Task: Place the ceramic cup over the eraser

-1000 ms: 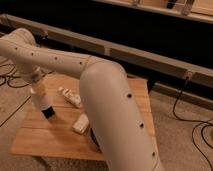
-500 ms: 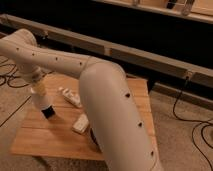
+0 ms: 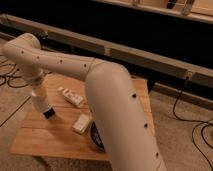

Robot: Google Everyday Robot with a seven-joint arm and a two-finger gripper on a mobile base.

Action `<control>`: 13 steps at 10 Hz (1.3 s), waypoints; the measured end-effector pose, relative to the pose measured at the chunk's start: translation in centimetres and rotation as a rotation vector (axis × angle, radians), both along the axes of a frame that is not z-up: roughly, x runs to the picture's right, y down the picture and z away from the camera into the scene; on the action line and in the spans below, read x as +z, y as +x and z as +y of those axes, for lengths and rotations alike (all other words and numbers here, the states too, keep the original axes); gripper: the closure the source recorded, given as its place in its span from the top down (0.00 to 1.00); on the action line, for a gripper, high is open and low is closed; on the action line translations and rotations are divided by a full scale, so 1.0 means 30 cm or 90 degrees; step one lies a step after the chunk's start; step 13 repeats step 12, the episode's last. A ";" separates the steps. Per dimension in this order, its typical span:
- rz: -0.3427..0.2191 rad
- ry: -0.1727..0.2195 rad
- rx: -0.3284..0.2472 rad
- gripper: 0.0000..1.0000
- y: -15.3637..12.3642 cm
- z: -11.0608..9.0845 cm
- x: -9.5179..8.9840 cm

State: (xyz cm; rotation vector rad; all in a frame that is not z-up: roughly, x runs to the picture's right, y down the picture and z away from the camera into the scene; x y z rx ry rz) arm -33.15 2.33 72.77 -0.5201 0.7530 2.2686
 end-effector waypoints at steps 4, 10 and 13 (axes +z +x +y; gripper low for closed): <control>-0.039 0.003 0.023 0.80 -0.015 0.041 0.053; -0.071 -0.001 0.058 0.80 -0.013 0.048 0.085; -0.070 -0.001 0.059 0.80 -0.011 0.047 0.085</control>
